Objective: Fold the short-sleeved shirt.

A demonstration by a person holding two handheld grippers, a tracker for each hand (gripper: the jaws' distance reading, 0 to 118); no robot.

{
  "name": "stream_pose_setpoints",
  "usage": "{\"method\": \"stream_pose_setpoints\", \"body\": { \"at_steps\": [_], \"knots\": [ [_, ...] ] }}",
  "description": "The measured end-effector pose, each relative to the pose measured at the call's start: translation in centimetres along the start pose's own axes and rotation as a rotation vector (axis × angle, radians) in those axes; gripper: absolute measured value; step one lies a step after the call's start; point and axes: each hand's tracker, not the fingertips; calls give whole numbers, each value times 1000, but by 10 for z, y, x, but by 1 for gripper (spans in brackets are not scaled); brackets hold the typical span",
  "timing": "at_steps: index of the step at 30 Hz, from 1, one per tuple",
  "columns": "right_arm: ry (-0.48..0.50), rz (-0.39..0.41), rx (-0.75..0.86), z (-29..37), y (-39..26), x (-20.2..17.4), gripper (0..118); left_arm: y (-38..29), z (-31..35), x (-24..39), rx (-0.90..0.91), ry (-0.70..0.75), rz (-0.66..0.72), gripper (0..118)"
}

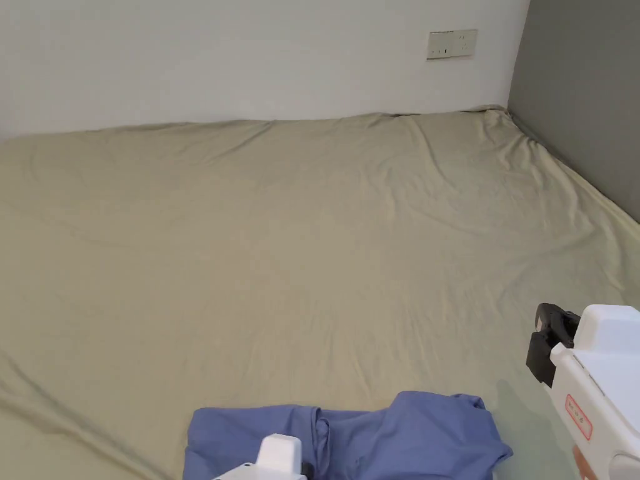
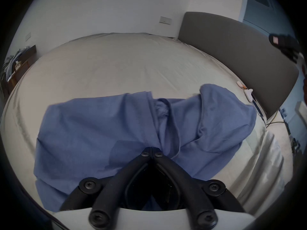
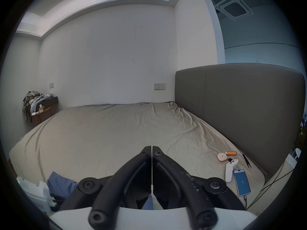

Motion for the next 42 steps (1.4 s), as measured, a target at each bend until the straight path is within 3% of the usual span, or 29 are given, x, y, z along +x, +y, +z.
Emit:
{"method": "stream_pose_setpoints", "body": {
  "at_steps": [2,5,13,17,18,21,22,23,28,29,31,36,37,38,42],
  "knots": [
    [-4,-5,-1,1,-1,1,3,4,2,14,16,57,-47,0],
    [-4,-3,-2,3,-1,2,3,8,5,7,2,31,-23,0],
    [6,2,5,4,3,0,3,42,69,-52,119,-156,178,0],
    [12,0,11,3,5,-3,3,50,94,-104,167,-185,355,4],
    [15,0,11,3,5,-4,3,49,97,-119,149,-198,405,13],
    [20,8,8,2,5,-6,3,42,97,-158,76,-226,506,82],
    [23,10,6,2,5,-7,3,38,94,-168,50,-228,537,110],
    [25,11,3,1,4,-8,3,33,91,-179,20,-242,550,118],
    [24,11,-6,-1,1,-13,3,13,71,-209,-28,-187,586,115],
    [24,11,-10,-2,0,-14,3,10,65,-212,-58,-191,608,109],
    [28,13,-17,-3,-1,-15,3,7,53,-210,-82,-233,600,79],
    [27,20,-29,-4,-4,-16,3,8,34,-190,-62,-161,508,35],
    [25,21,-30,-5,-4,-16,3,11,36,-186,-54,-154,509,20],
    [23,21,-31,-5,-4,-15,3,11,35,-184,-53,-177,500,15],
    [21,17,-36,-7,-4,-13,3,15,39,-173,-50,-150,453,11]
  ]
}}
